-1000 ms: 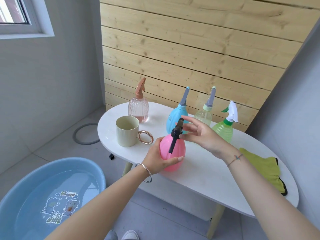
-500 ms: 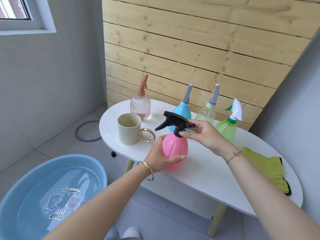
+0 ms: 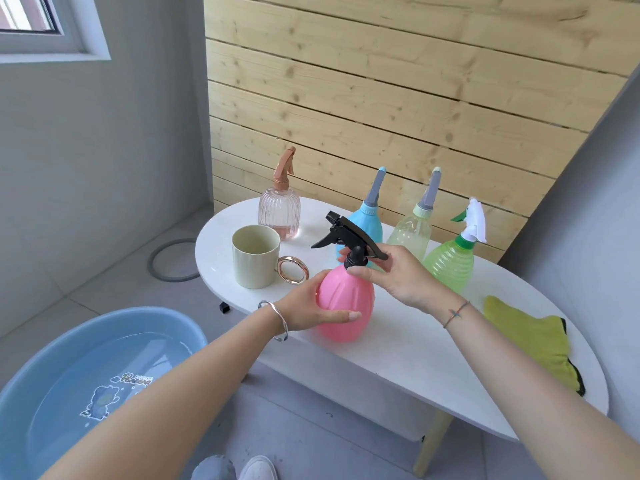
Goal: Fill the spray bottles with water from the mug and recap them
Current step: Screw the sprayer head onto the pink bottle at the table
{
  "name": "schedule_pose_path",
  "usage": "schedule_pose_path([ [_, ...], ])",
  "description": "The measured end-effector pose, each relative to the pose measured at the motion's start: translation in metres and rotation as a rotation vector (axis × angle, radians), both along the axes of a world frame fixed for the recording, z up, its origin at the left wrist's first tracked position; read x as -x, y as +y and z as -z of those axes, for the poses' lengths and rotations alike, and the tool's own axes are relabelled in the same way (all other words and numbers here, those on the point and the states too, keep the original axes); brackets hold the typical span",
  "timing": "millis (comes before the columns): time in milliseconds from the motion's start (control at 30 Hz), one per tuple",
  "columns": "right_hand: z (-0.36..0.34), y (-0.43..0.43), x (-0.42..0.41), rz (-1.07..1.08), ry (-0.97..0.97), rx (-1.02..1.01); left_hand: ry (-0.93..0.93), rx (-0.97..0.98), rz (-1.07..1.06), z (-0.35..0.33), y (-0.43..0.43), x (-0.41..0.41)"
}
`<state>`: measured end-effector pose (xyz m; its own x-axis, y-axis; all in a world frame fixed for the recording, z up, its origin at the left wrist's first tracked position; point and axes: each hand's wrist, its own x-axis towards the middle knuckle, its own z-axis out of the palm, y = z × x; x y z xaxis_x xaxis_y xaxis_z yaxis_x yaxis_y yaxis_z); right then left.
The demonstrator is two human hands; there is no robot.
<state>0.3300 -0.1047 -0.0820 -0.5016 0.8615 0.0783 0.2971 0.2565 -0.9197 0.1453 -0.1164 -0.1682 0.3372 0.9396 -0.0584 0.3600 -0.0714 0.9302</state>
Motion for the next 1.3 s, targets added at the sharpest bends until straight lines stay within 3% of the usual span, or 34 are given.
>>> schedule_pose_path([
  [200, 0.022, -0.009, 0.009, 0.194, 0.172, -0.135, -0.043, -0.07, -0.055, 0.008, -0.007, -0.007],
  [367, 0.024, -0.013, 0.014, 0.277, 0.161, -0.192, -0.025, -0.03, -0.017, 0.002, -0.006, -0.003],
  [633, -0.001, -0.005, -0.005, -0.018, -0.082, -0.061, 0.052, -0.065, -0.009, -0.008, -0.013, 0.001],
  [867, -0.006, -0.007, 0.001, 0.179, 0.068, -0.071, 0.143, -0.044, -0.012, -0.038, -0.016, 0.025],
  [1067, -0.05, 0.02, 0.017, 0.3, 0.155, -0.18, -0.01, -0.203, -0.25, -0.102, 0.005, 0.063],
  [1167, -0.066, 0.042, 0.035, 0.334, 0.162, -0.243, 0.047, -0.33, -0.361, -0.116, 0.03, 0.084],
  [1300, -0.066, 0.072, 0.063, 0.413, 0.189, -0.235, 0.179, -0.277, -0.336, -0.116, 0.061, 0.097],
])
